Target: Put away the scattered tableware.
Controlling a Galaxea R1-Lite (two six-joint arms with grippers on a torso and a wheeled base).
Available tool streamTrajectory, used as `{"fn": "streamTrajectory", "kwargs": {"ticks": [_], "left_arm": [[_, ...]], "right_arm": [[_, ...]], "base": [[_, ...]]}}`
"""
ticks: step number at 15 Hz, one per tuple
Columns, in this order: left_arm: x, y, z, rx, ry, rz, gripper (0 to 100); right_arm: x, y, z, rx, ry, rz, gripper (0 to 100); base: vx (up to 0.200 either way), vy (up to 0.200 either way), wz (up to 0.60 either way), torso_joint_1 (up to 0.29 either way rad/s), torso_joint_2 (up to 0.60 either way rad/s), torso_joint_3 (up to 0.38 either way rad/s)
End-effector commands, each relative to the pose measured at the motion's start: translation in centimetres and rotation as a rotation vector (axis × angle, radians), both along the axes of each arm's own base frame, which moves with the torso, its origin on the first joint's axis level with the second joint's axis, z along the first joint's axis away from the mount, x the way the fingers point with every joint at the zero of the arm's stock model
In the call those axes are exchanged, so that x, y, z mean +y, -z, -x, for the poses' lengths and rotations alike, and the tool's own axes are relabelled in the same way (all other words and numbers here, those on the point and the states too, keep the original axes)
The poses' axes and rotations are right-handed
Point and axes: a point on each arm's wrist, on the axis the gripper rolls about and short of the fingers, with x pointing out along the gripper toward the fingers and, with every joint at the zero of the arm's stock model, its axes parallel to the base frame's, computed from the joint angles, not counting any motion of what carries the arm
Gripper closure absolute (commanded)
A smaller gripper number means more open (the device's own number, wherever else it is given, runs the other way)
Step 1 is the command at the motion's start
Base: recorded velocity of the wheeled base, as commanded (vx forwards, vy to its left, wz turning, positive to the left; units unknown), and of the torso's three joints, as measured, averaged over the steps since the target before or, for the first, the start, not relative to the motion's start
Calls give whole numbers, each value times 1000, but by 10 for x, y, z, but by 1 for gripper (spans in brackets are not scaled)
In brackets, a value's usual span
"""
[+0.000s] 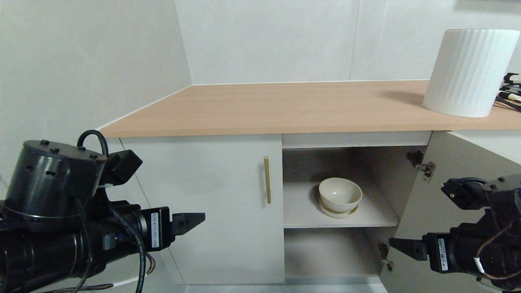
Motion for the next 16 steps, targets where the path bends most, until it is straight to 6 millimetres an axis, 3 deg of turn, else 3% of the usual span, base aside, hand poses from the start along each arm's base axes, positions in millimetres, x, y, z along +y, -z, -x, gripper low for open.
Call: {"fn": "streamTrajectory", "kwargs": {"ticks": [1,16], "left_arm": [[-1,1,-1,5,1,-3,0],[0,8,3,27,12,-19,0]], "right_arm": [[1,3,0,15,-5,8,0],[1,4,6,0,-2,28,0]], "base": [[-200,0,0,7,7,2],[-187,0,0,1,2,2]]}}
